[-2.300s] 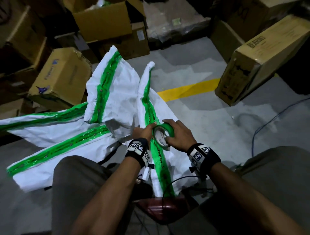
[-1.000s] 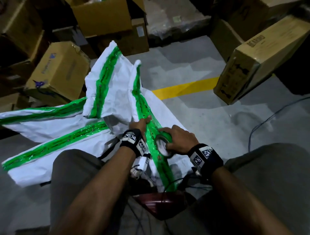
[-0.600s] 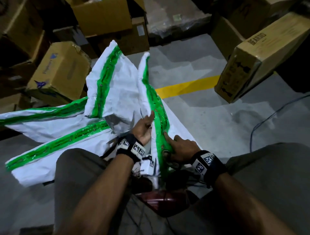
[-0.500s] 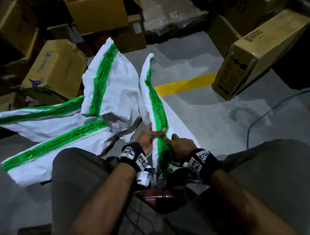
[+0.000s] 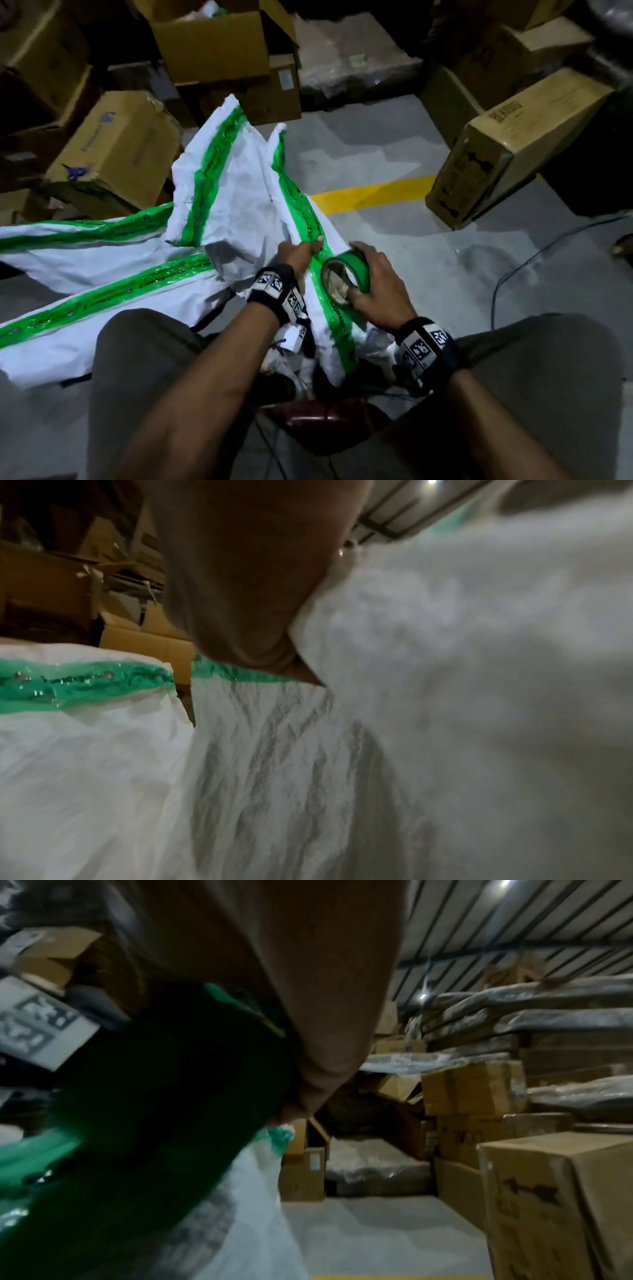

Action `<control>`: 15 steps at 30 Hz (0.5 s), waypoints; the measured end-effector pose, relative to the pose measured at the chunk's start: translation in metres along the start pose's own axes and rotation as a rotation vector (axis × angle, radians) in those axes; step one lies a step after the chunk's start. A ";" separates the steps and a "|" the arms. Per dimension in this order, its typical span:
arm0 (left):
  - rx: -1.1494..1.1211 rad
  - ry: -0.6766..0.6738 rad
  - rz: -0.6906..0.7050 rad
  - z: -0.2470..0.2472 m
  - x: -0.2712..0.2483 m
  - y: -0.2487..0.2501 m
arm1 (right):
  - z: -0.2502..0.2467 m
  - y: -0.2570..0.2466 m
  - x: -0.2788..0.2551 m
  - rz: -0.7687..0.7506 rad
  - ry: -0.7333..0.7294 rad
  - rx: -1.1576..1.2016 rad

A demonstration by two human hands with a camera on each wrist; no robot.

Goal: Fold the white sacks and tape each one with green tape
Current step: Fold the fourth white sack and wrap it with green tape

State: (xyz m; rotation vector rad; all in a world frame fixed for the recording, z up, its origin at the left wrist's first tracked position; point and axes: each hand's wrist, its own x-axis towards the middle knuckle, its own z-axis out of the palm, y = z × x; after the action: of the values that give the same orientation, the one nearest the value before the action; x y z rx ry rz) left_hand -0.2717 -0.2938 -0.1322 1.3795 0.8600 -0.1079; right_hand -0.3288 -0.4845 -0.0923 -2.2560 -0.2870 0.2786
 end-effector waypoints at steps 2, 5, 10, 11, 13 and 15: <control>-0.067 -0.012 0.015 0.003 -0.001 0.022 | -0.021 -0.003 0.000 0.007 -0.096 -0.029; -0.128 0.047 -0.004 0.005 0.001 0.049 | -0.036 -0.005 -0.011 0.028 -0.475 -0.303; -0.243 -0.102 -0.107 0.000 -0.016 0.050 | -0.010 0.006 -0.019 -0.001 -0.569 -0.454; -0.260 -0.236 -0.132 -0.003 -0.029 0.045 | -0.006 0.009 -0.018 -0.001 -0.572 -0.492; -0.282 -0.421 -0.153 -0.007 -0.056 0.025 | -0.004 0.014 -0.016 0.029 -0.606 -0.546; -0.259 -0.481 -0.181 -0.012 -0.075 -0.009 | -0.003 0.013 -0.014 0.050 -0.650 -0.567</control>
State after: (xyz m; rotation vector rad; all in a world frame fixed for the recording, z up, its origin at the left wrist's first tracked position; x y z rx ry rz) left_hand -0.3344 -0.3160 -0.0944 0.9722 0.5668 -0.4346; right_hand -0.3396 -0.4988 -0.0992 -2.6639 -0.7200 1.0759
